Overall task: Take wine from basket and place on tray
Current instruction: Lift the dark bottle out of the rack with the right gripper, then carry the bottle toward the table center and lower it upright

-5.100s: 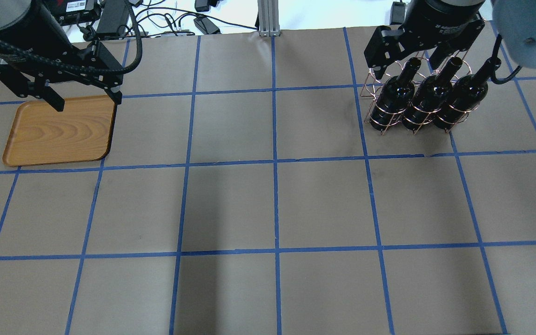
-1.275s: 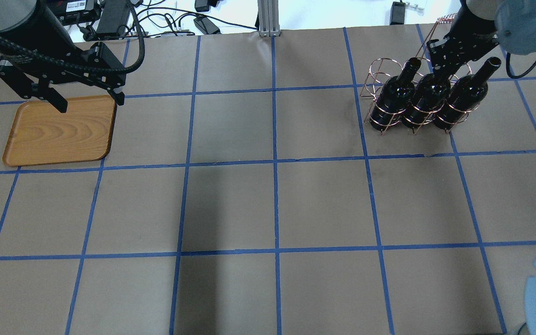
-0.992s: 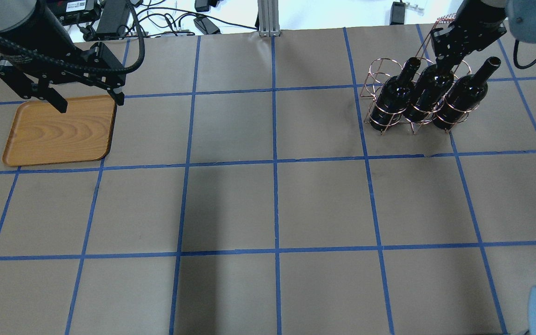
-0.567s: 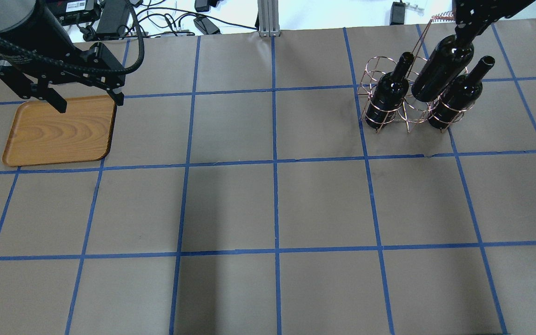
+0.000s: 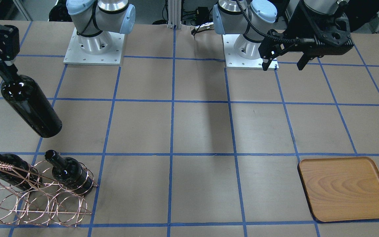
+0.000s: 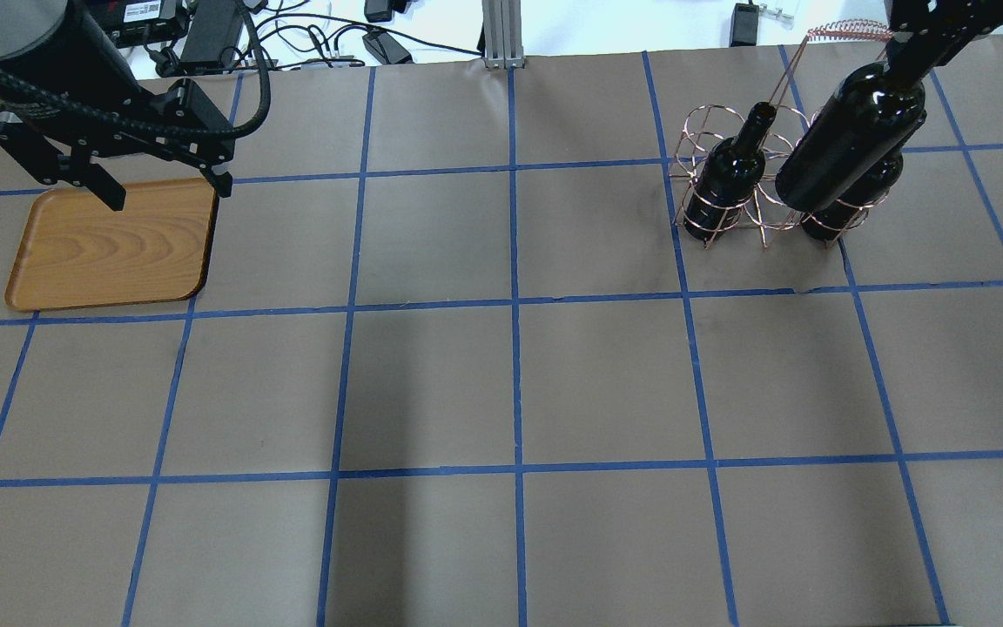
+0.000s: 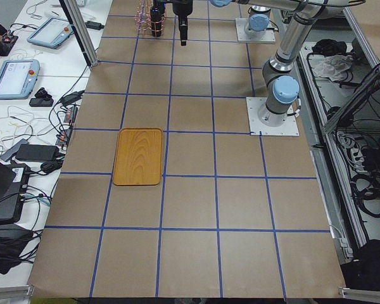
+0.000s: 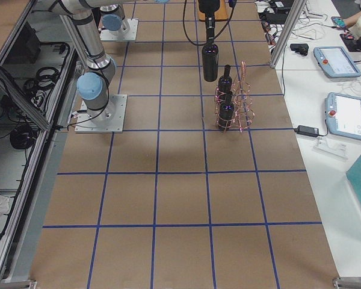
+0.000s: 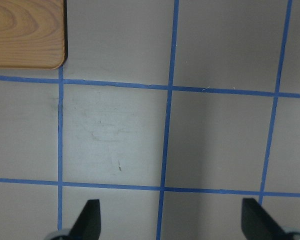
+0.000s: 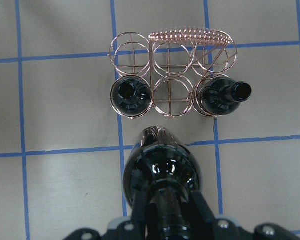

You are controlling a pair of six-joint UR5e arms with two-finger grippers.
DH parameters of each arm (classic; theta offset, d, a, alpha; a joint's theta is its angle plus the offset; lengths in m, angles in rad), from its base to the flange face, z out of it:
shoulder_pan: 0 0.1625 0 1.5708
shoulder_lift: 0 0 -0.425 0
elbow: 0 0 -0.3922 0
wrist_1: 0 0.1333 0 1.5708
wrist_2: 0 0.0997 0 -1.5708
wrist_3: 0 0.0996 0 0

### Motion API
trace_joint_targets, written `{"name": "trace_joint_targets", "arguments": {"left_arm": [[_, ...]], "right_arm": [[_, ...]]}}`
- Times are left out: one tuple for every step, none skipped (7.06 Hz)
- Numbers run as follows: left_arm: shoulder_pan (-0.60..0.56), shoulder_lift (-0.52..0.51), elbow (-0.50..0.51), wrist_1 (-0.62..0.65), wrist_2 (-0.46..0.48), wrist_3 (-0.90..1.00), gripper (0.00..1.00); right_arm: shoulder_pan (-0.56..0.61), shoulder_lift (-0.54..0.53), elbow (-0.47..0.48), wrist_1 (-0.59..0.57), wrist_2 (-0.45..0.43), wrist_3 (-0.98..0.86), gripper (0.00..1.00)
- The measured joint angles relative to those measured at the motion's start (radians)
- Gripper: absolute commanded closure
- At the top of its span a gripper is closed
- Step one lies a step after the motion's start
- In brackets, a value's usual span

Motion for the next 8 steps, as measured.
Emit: {"name": "trace_joint_targets", "arguments": {"left_arm": [[0.0,0.0,0.0,0.0,0.0,-0.001,0.0],[0.0,0.0,0.0,0.0,0.0,-0.001,0.0],[0.0,0.0,0.0,0.0,0.0,-0.001,0.0],[0.0,0.0,0.0,0.0,0.0,0.0,0.0],[0.001,0.0,0.0,0.0,0.0,0.001,0.0],[0.002,0.001,0.0,0.0,0.0,0.002,0.0],[0.005,0.001,0.0,0.0,0.0,0.005,0.0],[0.024,0.001,0.0,-0.001,-0.002,0.012,0.0]], "right_arm": [[0.071,-0.003,0.004,0.01,-0.006,0.066,1.0],[0.158,0.009,0.009,0.014,-0.007,0.165,1.0],[0.251,0.041,0.011,0.003,-0.008,0.282,1.0],[0.359,0.091,0.013,-0.037,-0.009,0.415,1.0],[0.46,0.136,0.015,-0.092,-0.01,0.525,1.0],[0.526,0.177,0.023,-0.137,-0.008,0.601,1.0],[0.557,0.212,0.04,-0.168,-0.004,0.642,1.0],[0.58,0.238,0.062,-0.202,-0.002,0.672,1.0]]}}
